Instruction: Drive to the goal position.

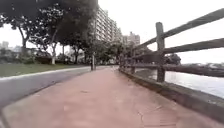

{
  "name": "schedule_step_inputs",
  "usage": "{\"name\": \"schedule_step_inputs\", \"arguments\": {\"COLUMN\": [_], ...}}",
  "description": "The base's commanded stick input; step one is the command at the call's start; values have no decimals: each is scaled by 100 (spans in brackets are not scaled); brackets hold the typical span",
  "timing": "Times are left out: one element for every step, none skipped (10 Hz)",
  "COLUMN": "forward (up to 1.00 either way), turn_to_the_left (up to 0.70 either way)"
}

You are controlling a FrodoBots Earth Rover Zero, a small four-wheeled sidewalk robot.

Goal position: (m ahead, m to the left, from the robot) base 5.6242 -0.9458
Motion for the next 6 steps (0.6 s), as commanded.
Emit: {"name": "schedule_step_inputs", "arguments": {"forward": [100,100,100,100,100,100], "turn_to_the_left": [2,0,0,0,0,0]}}
